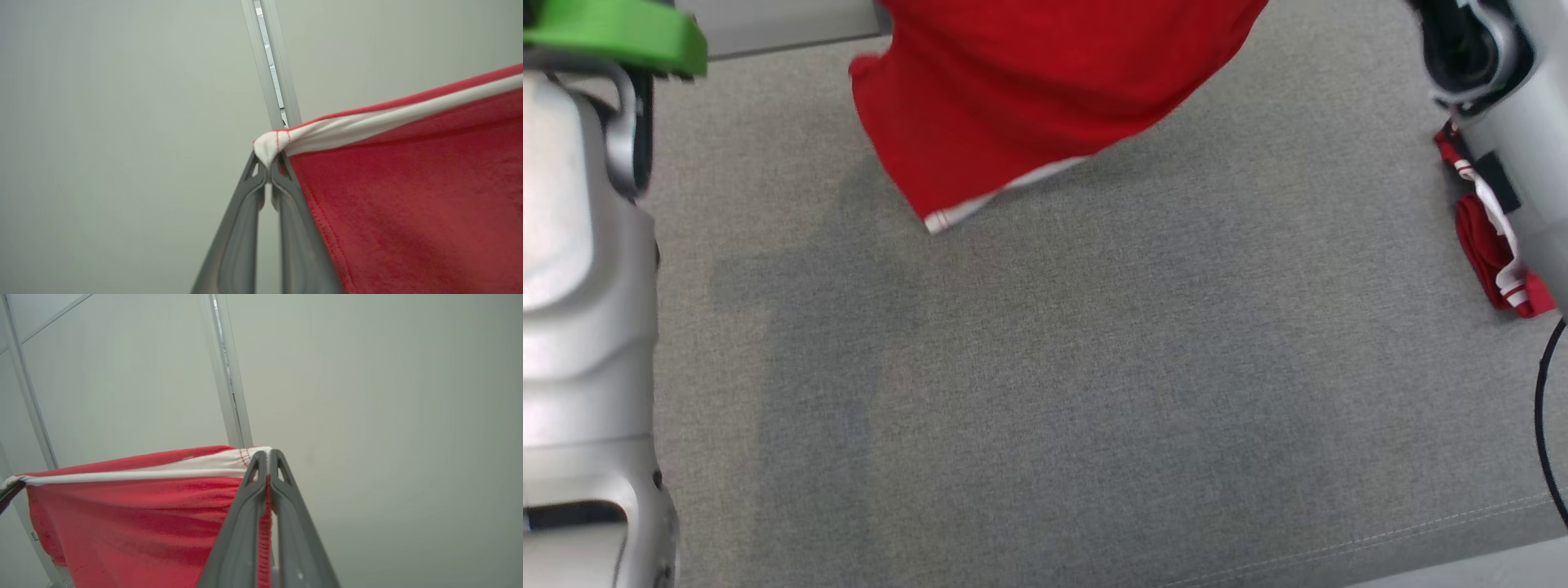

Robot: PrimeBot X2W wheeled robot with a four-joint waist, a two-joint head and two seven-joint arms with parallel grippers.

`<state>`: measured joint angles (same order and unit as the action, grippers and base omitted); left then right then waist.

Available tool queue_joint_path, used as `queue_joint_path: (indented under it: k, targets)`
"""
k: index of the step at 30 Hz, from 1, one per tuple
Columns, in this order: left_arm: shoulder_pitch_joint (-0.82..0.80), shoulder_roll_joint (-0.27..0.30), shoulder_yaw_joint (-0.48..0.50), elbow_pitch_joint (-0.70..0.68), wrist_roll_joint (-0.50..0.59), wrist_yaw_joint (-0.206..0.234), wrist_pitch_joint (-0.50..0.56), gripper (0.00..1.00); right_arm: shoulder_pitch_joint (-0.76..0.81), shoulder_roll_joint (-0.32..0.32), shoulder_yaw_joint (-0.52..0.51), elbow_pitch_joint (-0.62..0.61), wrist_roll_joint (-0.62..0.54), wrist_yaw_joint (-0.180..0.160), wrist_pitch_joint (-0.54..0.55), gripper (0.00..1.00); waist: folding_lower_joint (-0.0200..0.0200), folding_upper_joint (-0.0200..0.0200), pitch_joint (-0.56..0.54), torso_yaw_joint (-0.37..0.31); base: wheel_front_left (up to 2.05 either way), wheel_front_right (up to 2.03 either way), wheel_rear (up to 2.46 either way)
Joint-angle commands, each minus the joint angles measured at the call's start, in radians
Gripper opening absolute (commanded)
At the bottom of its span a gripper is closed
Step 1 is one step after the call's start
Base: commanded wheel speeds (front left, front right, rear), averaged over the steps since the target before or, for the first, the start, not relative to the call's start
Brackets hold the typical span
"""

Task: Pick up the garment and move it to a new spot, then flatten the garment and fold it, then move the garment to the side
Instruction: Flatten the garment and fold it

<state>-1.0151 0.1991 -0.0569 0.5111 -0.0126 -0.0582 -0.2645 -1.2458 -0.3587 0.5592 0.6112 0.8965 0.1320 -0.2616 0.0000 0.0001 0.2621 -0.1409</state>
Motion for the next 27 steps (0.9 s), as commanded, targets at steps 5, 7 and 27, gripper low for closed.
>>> queue_joint_path:
  k: [5,7,27]
  targets:
    - [-0.204,0.022,0.008,0.023,0.034,0.074,0.002,0.00,-0.119,0.008,-0.153,0.026,-0.192,-0.004,-0.004,0.00,0.0000,-0.0001,0.173,0.041,0.00,0.00,0.00]
    - [-0.243,0.010,-0.002,0.020,0.040,0.084,0.002,0.00,-0.142,0.014,-0.204,0.012,-0.264,-0.004,-0.004,0.00,0.0000,-0.0001,0.195,0.058,0.00,0.00,0.00]
    - [0.317,-0.087,0.008,-0.185,-0.057,0.105,0.001,0.00,0.406,0.070,-0.220,-0.219,-0.207,-0.002,-0.004,0.00,0.0000,-0.0001,0.120,0.117,0.00,0.00,0.00]
